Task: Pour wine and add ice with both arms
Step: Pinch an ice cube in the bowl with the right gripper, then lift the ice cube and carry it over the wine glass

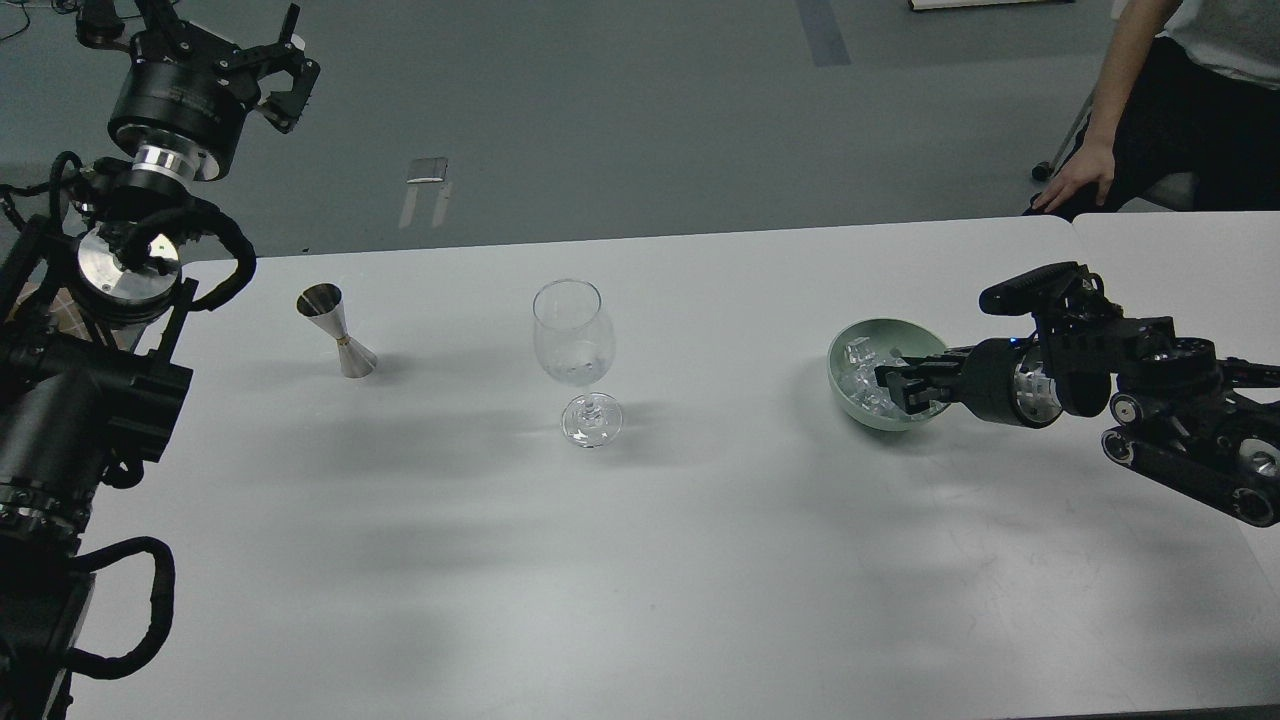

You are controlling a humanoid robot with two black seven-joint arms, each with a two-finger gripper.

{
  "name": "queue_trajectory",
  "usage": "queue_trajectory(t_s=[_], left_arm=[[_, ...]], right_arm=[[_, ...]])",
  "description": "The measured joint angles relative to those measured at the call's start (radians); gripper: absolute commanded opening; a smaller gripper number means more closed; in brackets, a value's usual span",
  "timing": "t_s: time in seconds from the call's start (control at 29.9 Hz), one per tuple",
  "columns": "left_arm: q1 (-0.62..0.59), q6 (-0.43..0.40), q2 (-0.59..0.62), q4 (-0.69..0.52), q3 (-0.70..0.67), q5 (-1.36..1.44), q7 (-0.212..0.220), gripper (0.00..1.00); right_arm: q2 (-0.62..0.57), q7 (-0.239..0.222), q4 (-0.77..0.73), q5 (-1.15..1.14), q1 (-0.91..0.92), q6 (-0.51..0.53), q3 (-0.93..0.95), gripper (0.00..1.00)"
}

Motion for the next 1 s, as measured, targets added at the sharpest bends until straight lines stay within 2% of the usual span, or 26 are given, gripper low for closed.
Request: queue_trajectory(t_s=[0.2,0.4,0.57,0.77,1.0], left_arm=[[0.000,0.002,0.002,0.000,0.000,-0.001,0.000,0.98],[-0.001,0.002,0.009,0.000,-0.010,-0.002,0.001,0.98],[-0.001,0.006,0.006,0.000,-0.011,0.000,0.002,0.98],[-0.002,0.018,0.002,-0.014,-0.010,0.000,0.002,0.98],[-0.002,0.018,0.009,-0.018,-0.007,0.001,0.002,0.98]], right_arm=[[-0.036,0.000,0.013,0.003,0.008,-0.008,0.020,0.23],[-0.113,0.000,0.082,0.011,0.000,-0.046,0.151,0.23],[-0.131,0.000,0.144,0.012,-0.002,-0.051,0.282,0.23],[-0.085,-0.002,0.200,0.012,-0.006,-0.055,0.401,0.22],[0.025,-0.004,0.290,0.007,0.009,-0.055,0.419,0.22]])
